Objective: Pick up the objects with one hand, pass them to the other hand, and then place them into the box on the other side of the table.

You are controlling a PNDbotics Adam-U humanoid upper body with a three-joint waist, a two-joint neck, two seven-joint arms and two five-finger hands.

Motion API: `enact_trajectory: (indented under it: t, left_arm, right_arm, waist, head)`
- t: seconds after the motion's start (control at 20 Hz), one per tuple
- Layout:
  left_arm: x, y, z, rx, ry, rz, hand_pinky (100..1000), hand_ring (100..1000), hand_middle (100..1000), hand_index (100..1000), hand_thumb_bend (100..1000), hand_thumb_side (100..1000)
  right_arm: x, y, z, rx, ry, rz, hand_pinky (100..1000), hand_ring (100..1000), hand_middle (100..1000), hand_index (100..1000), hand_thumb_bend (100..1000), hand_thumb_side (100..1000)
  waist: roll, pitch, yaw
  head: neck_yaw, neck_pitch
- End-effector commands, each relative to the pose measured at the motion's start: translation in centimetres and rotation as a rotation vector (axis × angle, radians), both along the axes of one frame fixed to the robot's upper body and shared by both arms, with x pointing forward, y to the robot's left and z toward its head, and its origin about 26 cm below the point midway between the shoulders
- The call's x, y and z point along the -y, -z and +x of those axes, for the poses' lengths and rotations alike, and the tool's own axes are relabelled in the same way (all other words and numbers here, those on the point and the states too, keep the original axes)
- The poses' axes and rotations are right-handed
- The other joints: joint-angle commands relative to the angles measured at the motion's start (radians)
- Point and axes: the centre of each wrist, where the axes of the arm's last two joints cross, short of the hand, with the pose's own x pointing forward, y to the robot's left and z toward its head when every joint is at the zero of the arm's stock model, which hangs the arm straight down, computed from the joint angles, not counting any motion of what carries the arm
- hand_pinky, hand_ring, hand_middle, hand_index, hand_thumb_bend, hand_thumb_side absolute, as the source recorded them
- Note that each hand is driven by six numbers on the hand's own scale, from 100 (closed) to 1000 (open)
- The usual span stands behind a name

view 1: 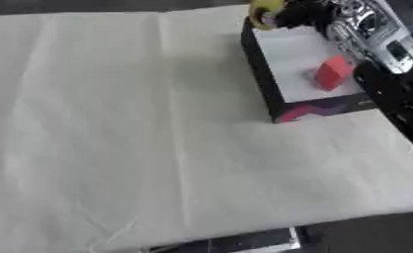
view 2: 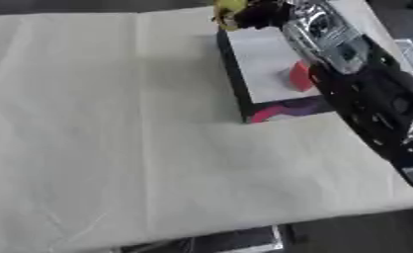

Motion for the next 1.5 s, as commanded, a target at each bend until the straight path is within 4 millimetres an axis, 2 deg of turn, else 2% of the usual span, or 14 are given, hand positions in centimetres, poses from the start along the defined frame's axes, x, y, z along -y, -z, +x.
enact_trajectory:
  t: [0.05,0.1,0.15,0.2,0.35,0.5,0.55,0.7,0.9,1.05,1.25,1.3,1.35,1.5]
  left_arm:
    - [-2.9,-3.1,-1.0,0.014,-0.074,-0.01,800,689,717,857,495,584]
    - [-3.4,-3.5,-1.2,0.022,-0.089,-0.011,799,688,715,856,494,581]
    - [-3.8,-3.8,-1.3,0.028,-0.101,-0.015,798,686,713,855,260,607]
    - [-4.2,-4.0,-1.5,0.031,-0.114,-0.023,798,685,711,853,493,572]
    - [-5.7,-4.4,-1.6,0.005,-0.161,-0.062,796,683,708,856,478,581]
    - [-7.1,-4.5,-1.4,-0.077,-0.201,-0.121,812,705,724,872,442,582]
    - [-7.6,-4.6,-1.2,-0.119,-0.213,-0.131,815,711,733,880,436,589]
    - [-9.2,-5.5,-0.7,-0.227,-0.24,-0.144,826,729,747,887,452,568]
    - [-11.5,-6.5,0.5,-0.358,-0.299,-0.126,849,755,768,902,492,572]
    - [-13.0,-6.9,1.4,-0.419,-0.344,-0.112,859,766,777,910,525,564]
    - [-14.3,-7.4,2.2,-0.476,-0.382,-0.086,876,786,789,912,632,501]
    - [-14.5,-7.5,2.4,-0.489,-0.387,-0.077,880,791,792,911,655,481]
    - [-14.7,-7.6,2.6,-0.502,-0.39,-0.068,885,796,793,909,677,463]
    - [-15.1,-8.0,3.0,-0.53,-0.401,-0.041,895,809,796,911,732,417]
  right_arm:
    - [3.1,-1.8,-0.2,0.035,0.127,-0.117,822,599,301,494,219,100]
    - [3.8,-1.8,-0.1,0.033,0.161,-0.146,822,601,300,496,400,100]
    - [4.3,-1.7,0.0,0.03,0.185,-0.172,819,604,308,502,182,100]
    - [4.8,-1.7,0.0,0.03,0.206,-0.206,819,611,321,513,395,100]
    - [5.7,-1.5,0.1,0.031,0.225,-0.339,816,663,412,593,383,100]
    - [6.2,-1.4,0.4,-0.001,0.18,-0.477,829,738,581,741,402,100]
    - [6.3,-1.4,0.5,-0.014,0.159,-0.517,832,747,617,767,374,100]
    - [6.7,-1.6,0.7,-0.041,0.125,-0.621,847,791,742,859,390,100]
    - [7.1,-1.8,0.9,-0.073,0.125,-0.712,860,835,810,909,412,112]
    - [6.9,-2.4,0.6,-0.039,0.137,-0.704,861,833,808,906,407,101]
    - [4.9,-4.1,-0.7,0.14,0.135,-0.586,877,827,795,904,420,100]
    - [4.1,-4.6,-1.3,0.205,0.128,-0.533,882,824,792,905,283,123]
    - [3.4,-5.0,-1.8,0.266,0.117,-0.477,886,825,795,910,220,131]
    - [1.5,-5.6,-3.3,0.43,0.085,-0.326,888,820,792,915,205,154]
  waist:
    - [0.004,-0.016,0.0]
    - [0.005,-0.015,0.0]
    - [0.005,-0.014,0.001]
    - [0.005,-0.013,0.002]
    - [0.005,-0.012,0.003]
    - [0.006,-0.013,0.004]
    - [0.006,-0.013,0.005]
    - [0.006,-0.016,0.005]
    - [0.005,-0.018,0.003]
    - [0.005,-0.018,0.0]
    - [0.004,-0.014,-0.006]
    - [0.004,-0.013,-0.007]
    - [0.003,-0.011,-0.008]
    - [0.001,-0.004,-0.01]
  head:
    - [-0.045,-0.027]
    - [-0.058,-0.031]
    - [-0.067,-0.034]
    - [-0.074,-0.036]
    - [-0.082,-0.039]
    - [-0.081,-0.039]
    - [-0.078,-0.039]
    - [-0.068,-0.036]
    - [-0.048,-0.034]
    - [-0.027,-0.035]
    - [0.032,-0.038]
    - [0.054,-0.039]
    - [0.076,-0.04]
    - [0.146,-0.047]
